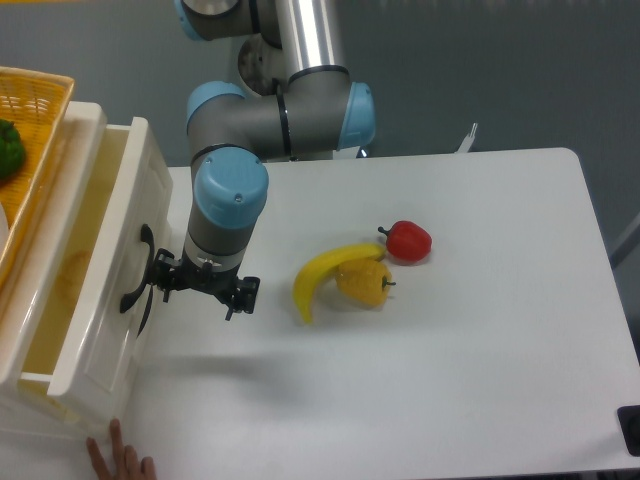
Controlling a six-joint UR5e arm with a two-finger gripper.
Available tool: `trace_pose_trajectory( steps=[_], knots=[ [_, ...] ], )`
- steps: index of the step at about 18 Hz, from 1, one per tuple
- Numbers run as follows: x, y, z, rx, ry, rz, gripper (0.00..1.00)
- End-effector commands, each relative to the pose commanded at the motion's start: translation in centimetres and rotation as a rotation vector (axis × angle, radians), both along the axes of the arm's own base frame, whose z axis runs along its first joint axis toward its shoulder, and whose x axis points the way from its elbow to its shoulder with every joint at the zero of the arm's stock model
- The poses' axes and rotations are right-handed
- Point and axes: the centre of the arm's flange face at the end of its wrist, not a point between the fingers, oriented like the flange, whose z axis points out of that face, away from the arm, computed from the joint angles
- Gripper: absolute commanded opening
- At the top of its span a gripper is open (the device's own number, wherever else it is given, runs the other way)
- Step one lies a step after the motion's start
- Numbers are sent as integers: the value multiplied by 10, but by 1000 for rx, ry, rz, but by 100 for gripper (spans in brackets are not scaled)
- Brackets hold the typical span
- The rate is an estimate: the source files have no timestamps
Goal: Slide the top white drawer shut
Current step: 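Keep pushing the drawer front until it sits flush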
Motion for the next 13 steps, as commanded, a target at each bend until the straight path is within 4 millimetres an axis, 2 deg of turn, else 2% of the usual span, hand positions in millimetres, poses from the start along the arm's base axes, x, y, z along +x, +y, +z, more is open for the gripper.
trace_pose_trajectory(
  steps=[3,13],
  knots=[
    [8,3,-1,0,-2,-14,100],
    [16,7,-5,-6,-4,-28,100]
  ],
)
